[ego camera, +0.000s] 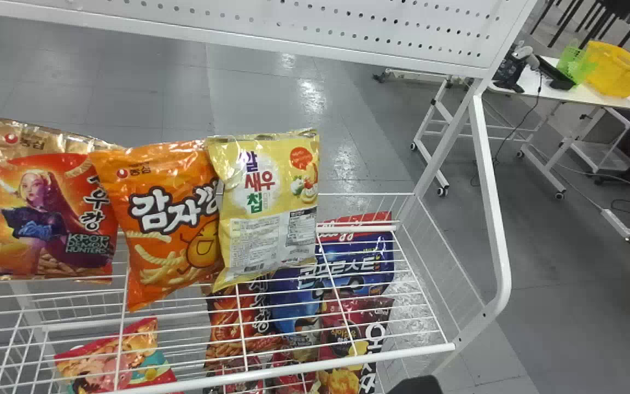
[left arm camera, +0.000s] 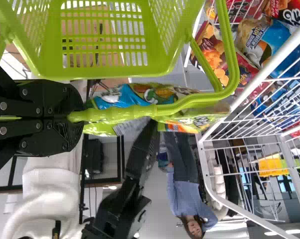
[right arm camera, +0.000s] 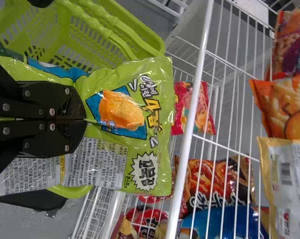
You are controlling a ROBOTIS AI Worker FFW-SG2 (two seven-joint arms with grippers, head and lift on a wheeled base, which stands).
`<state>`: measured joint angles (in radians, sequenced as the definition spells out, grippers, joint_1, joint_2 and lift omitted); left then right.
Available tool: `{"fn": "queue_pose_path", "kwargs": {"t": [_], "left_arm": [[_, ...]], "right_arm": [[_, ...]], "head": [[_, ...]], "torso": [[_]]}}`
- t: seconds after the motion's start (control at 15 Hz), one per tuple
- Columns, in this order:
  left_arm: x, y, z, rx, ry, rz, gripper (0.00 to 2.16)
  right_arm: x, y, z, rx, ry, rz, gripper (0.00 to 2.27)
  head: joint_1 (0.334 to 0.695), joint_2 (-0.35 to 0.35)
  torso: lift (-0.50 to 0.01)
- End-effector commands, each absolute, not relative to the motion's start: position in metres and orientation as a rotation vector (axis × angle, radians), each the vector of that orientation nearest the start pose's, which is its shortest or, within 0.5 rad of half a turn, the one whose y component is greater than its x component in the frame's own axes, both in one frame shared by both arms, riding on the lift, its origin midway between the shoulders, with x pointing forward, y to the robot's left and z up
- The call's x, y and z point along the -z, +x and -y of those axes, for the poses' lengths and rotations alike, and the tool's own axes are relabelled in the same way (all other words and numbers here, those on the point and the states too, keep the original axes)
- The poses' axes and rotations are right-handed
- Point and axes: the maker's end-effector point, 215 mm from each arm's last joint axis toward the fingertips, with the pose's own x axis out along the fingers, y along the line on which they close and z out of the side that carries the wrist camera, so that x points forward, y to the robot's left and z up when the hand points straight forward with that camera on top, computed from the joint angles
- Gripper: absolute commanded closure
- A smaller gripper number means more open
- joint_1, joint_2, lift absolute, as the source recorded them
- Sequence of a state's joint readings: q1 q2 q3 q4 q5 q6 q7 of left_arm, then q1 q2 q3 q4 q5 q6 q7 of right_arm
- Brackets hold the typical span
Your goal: Hold basket handle with left hand then pick Gkobukchip with right hand and place into basket
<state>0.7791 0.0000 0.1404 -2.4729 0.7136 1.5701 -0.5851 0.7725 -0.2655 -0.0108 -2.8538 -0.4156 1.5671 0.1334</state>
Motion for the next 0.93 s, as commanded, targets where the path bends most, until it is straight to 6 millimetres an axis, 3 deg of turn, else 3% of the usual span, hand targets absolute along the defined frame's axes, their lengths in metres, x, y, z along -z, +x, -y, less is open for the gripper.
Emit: {"fn": "queue_pose_path", "kwargs": {"t": [0.0, 0.33, 0.8, 0.87], "left_arm": [[0.397, 0.115, -0.01, 0.908, -0.904, -1.201, 1.46], [0.393, 0.117, -0.008, 0.917, -0.897, -1.19, 1.45], [0.39, 0.119, -0.009, 0.919, -0.889, -1.182, 1.45], [0.39, 0.119, -0.008, 0.921, -0.89, -1.182, 1.45]], "right_arm": [[0.42, 0.154, 0.104, -0.602, -0.001, -1.13, 2.02], [0.46, 0.133, 0.083, -0.637, -0.059, -1.216, 2.02], [0.534, 0.095, 0.091, -0.648, -0.129, -1.407, 1.99], [0.54, 0.087, 0.091, -0.658, -0.117, -1.432, 1.75]], "head": [[0.695, -0.35], [0.695, -0.35], [0.695, -0.35], [0.695, -0.35]], "torso": [[-0.032], [-0.032], [-0.032], [-0.032]]}}
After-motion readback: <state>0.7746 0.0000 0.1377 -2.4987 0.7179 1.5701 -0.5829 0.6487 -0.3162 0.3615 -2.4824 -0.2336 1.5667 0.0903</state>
